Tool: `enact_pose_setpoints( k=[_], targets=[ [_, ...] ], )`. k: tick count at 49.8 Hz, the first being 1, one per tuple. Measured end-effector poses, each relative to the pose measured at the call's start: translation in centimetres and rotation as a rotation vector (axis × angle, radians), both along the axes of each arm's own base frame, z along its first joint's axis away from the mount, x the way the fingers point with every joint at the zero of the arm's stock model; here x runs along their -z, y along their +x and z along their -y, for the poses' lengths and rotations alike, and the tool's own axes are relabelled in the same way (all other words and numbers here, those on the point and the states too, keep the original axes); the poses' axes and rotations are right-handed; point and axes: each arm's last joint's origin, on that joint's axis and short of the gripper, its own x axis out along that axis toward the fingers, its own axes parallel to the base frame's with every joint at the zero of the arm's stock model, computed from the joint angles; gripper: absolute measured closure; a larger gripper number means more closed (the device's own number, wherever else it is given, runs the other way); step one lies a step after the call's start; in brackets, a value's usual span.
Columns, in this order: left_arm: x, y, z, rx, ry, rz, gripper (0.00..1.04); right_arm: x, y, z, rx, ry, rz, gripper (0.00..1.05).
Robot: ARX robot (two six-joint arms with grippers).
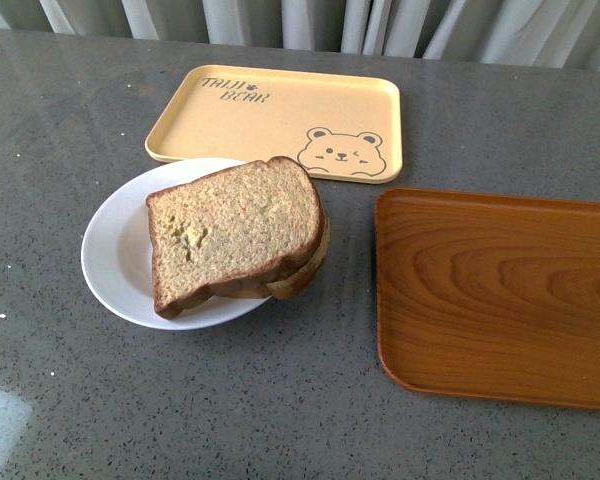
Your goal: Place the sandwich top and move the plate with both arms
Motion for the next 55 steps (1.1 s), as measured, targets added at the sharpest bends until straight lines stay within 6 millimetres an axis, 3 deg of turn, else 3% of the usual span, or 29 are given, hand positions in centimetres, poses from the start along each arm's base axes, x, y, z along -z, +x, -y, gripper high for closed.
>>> enact_pose_setpoints(
  k=[25, 30, 33, 44, 51, 55],
  targets=[
    [0.0, 0.0, 0.0, 0.000, 0.000, 0.000, 0.09, 0.3, -1.6, 0.0, -0.002, 0.000, -0.006, 1.03],
    [0.0, 0.0, 0.0, 0.000, 0.000, 0.000, 0.09, 0.3, -1.6, 0.0, -0.001, -0.002, -0.005, 0.88],
    [0.0, 0.0, 0.0, 0.000, 0.000, 0.000, 0.09, 0.3, -1.6, 0.0, -0.002, -0.002, -0.005, 0.73],
    [0.0, 0.0, 0.0, 0.000, 0.000, -0.001, 0.09, 0.3, -1.6, 0.0, -0.002, -0.002, -0.005, 0.40],
    [0.1, 0.5, 0.0, 0.190, -0.171, -0.333, 0.09, 0.3, -1.6, 0.0, -0.004, -0.002, -0.005, 0.21],
    [0.1, 1.6, -0.2, 0.225, -0.233, -0.409, 0.09, 0.3, -1.6, 0.0, -0.002, -0.002, -0.004, 0.09]
  ],
)
